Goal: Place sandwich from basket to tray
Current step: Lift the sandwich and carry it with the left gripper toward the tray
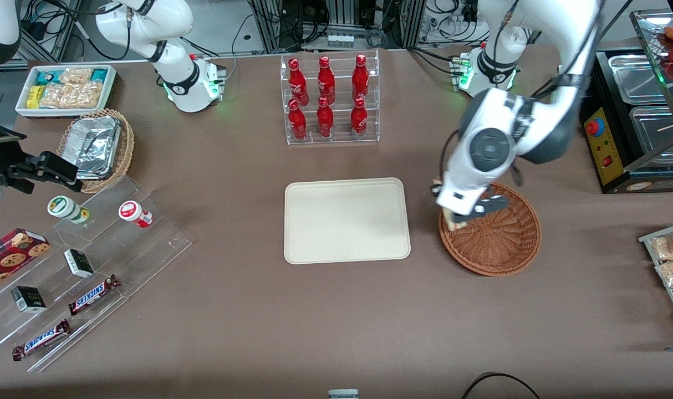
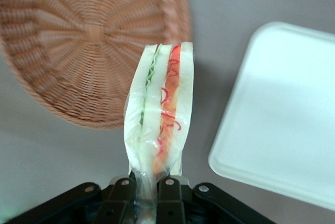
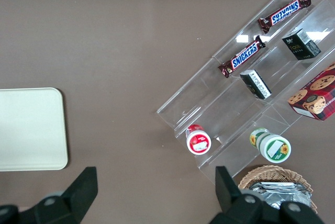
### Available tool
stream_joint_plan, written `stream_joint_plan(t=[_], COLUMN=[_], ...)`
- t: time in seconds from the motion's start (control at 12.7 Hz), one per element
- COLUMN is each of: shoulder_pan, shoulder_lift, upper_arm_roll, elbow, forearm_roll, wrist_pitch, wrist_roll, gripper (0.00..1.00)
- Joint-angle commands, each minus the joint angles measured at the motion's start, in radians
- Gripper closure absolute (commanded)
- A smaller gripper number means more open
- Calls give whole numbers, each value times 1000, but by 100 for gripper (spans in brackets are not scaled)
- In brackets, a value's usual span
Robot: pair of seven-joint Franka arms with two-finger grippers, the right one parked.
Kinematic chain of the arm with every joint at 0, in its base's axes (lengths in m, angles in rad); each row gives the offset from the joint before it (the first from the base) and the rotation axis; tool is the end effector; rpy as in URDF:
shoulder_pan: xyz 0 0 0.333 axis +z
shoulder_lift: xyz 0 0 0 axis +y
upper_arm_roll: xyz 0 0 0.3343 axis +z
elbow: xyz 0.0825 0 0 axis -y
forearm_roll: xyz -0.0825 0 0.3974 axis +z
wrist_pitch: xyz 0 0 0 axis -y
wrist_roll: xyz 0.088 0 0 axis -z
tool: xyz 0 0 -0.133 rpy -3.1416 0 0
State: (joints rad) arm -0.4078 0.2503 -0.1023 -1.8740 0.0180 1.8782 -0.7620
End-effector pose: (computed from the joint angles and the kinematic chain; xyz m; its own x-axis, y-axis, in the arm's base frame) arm 0.5231 -0.2880 0.3480 0.9504 0.2523 -0.1821 0.2245 -0.9613 -0.1600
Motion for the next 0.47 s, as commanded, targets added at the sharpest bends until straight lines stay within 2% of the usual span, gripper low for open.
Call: stream_joint_plan(t=[0.0,0.39], shoulder_pan=[-87,-224], shoulder_lift=[160,371], upper_arm_roll=[0,-7], elbow=[207,442], forearm_roll=[-10,-9], wrist_pitch=[-27,-17], wrist_roll=[15,-179], gripper=[96,96])
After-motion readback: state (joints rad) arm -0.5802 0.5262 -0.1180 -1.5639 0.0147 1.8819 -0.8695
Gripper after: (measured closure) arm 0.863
